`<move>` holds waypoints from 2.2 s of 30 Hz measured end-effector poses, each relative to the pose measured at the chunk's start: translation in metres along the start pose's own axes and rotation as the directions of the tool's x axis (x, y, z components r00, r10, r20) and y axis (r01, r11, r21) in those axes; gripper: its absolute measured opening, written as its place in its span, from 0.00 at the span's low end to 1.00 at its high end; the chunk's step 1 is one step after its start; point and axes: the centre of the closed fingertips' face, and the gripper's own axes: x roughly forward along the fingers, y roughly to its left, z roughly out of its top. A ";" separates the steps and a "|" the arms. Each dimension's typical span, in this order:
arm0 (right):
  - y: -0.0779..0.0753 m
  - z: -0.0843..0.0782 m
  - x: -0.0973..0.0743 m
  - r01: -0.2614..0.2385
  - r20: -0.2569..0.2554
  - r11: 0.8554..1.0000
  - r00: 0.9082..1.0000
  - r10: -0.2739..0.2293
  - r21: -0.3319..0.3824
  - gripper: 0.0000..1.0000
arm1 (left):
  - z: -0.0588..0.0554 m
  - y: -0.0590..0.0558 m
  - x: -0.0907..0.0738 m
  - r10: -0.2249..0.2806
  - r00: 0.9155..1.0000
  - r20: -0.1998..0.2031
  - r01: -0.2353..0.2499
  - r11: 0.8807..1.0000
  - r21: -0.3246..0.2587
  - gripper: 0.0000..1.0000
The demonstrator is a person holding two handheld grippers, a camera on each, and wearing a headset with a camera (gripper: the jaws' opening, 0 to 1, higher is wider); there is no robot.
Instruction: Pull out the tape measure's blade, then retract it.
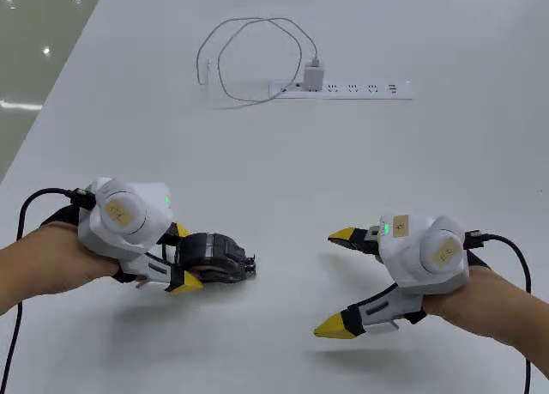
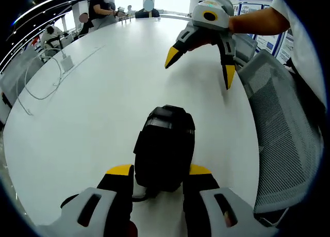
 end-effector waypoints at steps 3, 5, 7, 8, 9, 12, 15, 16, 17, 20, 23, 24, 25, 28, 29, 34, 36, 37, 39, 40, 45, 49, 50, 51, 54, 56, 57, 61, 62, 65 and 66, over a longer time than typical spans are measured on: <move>0.000 0.000 0.000 0.000 -0.001 1.000 1.000 0.000 0.001 0.79 | 0.001 -0.002 0.000 -0.005 1.000 0.000 0.005 1.000 0.006 0.31; 0.000 -0.001 0.000 -0.001 -0.001 1.000 1.000 0.001 0.000 0.79 | 0.001 -0.002 0.000 -0.006 1.000 -0.001 0.006 1.000 0.008 0.31; -0.001 -0.001 0.001 0.000 -0.001 1.000 1.000 0.000 0.001 0.79 | 0.001 -0.002 0.001 -0.005 1.000 -0.002 0.005 1.000 0.012 0.30; -0.001 -0.001 0.001 0.001 0.000 1.000 1.000 -0.001 0.000 0.79 | 0.000 -0.002 0.001 -0.005 1.000 -0.002 0.005 1.000 0.015 0.30; -0.001 -0.001 0.001 0.002 0.000 1.000 1.000 -0.002 -0.001 0.78 | 0.000 -0.002 0.001 -0.005 1.000 -0.002 0.005 1.000 0.017 0.30; -0.002 0.000 0.001 0.007 0.002 1.000 1.000 -0.007 -0.007 0.78 | 0.000 -0.001 0.001 -0.006 1.000 -0.002 0.006 1.000 0.016 0.30; -0.003 0.002 0.002 0.008 0.008 1.000 1.000 -0.008 -0.010 0.77 | 0.000 -0.001 0.001 -0.004 1.000 -0.002 0.004 0.999 0.034 0.30; -0.004 0.002 0.003 0.009 0.010 1.000 1.000 -0.009 -0.015 0.76 | 0.000 -0.001 0.001 -0.005 1.000 -0.001 0.005 0.999 0.035 0.29; -0.005 0.003 0.004 0.010 0.012 1.000 1.000 -0.010 -0.017 0.75 | 0.000 -0.001 0.001 -0.007 1.000 0.000 0.007 0.999 0.036 0.29; -0.007 0.005 0.008 0.011 0.016 1.000 1.000 -0.011 -0.022 0.74 | 0.000 0.000 0.001 -0.006 1.000 -0.005 0.006 0.998 0.058 0.29; -0.008 0.009 0.013 0.011 0.026 0.999 1.000 -0.010 -0.030 0.71 | -0.001 0.000 0.001 0.001 1.000 -0.008 0.000 0.997 0.074 0.28; -0.009 0.010 0.015 0.011 0.027 0.999 1.000 -0.010 -0.032 0.71 | -0.001 0.000 0.001 0.000 1.000 -0.008 0.001 0.997 0.075 0.28; -0.009 0.010 0.017 0.011 0.027 0.999 1.000 -0.010 -0.034 0.70 | -0.001 0.001 0.001 0.000 1.000 -0.008 0.001 0.997 0.073 0.28; -0.009 0.013 0.023 0.006 0.034 0.999 0.999 -0.005 -0.041 0.67 | -0.001 0.001 0.002 -0.003 1.000 -0.010 0.004 0.996 0.086 0.28; -0.009 0.013 0.025 0.005 0.035 0.999 0.999 -0.004 -0.044 0.65 | -0.001 0.001 0.002 -0.004 1.000 -0.012 0.005 0.996 0.089 0.28; -0.012 0.019 0.033 0.002 0.054 0.999 0.999 0.000 -0.040 0.61 | -0.002 0.002 0.002 -0.001 1.000 -0.018 0.003 0.995 0.098 0.28; -0.014 0.022 0.036 0.001 0.060 0.999 0.998 0.002 -0.040 0.60 | -0.003 0.002 0.002 0.000 1.000 -0.019 0.002 0.996 0.093 0.28; -0.014 0.022 0.037 0.000 0.063 0.999 0.998 0.002 -0.037 0.60 | -0.003 0.002 0.002 -0.001 1.000 -0.019 0.002 0.996 0.093 0.28; -0.014 0.025 0.041 -0.003 0.069 0.999 0.998 0.006 -0.043 0.57 | -0.003 0.003 0.003 -0.002 1.000 -0.021 0.004 0.996 0.088 0.28; -0.014 0.026 0.042 -0.004 0.071 0.999 0.997 0.007 -0.044 0.56 | -0.004 0.003 0.003 -0.002 1.000 -0.021 0.004 0.996 0.087 0.28; -0.016 0.029 0.051 -0.011 0.076 0.999 0.997 0.015 -0.047 0.53 | -0.004 0.004 0.004 -0.003 1.000 -0.020 0.005 0.997 0.077 0.28; -0.017 0.034 0.056 -0.013 0.089 0.998 0.996 0.018 -0.055 0.50 | -0.004 0.003 0.004 -0.006 1.000 -0.020 0.008 0.997 0.076 0.28; -0.017 0.035 0.057 -0.013 0.090 0.998 0.996 0.018 -0.055 0.49 | -0.004 0.003 0.004 -0.006 1.000 -0.020 0.007 0.997 0.076 0.28; -0.018 0.035 0.059 -0.013 0.089 0.998 0.996 0.018 -0.057 0.49 | -0.004 0.003 0.004 -0.006 1.000 -0.021 0.007 0.997 0.075 0.28; -0.017 0.035 0.062 -0.018 0.094 0.998 0.995 0.024 -0.063 0.45 | -0.004 0.003 0.004 -0.006 1.000 -0.022 0.007 0.997 0.073 0.28; -0.017 0.037 0.064 -0.025 0.100 0.997 0.995 0.031 -0.068 0.42 | -0.004 0.003 0.004 -0.005 1.000 -0.022 0.007 0.997 0.074 0.28; -0.016 0.037 0.064 -0.024 0.099 0.997 0.995 0.030 -0.068 0.42 | -0.004 0.003 0.005 -0.006 1.000 -0.022 0.007 0.997 0.073 0.28; -0.015 0.038 0.068 -0.023 0.100 0.996 0.995 0.031 -0.081 0.40 | -0.004 0.003 0.005 -0.009 1.000 -0.021 0.010 0.997 0.071 0.28; -0.015 0.038 0.069 -0.024 0.101 0.997 0.994 0.032 -0.079 0.39 | -0.004 0.003 0.005 -0.009 1.000 -0.021 0.011 0.997 0.070 0.28; -0.015 0.040 0.072 -0.026 0.106 0.996 0.994 0.035 -0.089 0.36 | -0.004 0.003 0.005 -0.009 1.000 -0.022 0.011 0.997 0.071 0.28; -0.014 0.040 0.074 -0.027 0.105 0.995 0.994 0.037 -0.092 0.36 | -0.004 0.002 0.005 -0.010 1.000 -0.022 0.011 0.997 0.070 0.28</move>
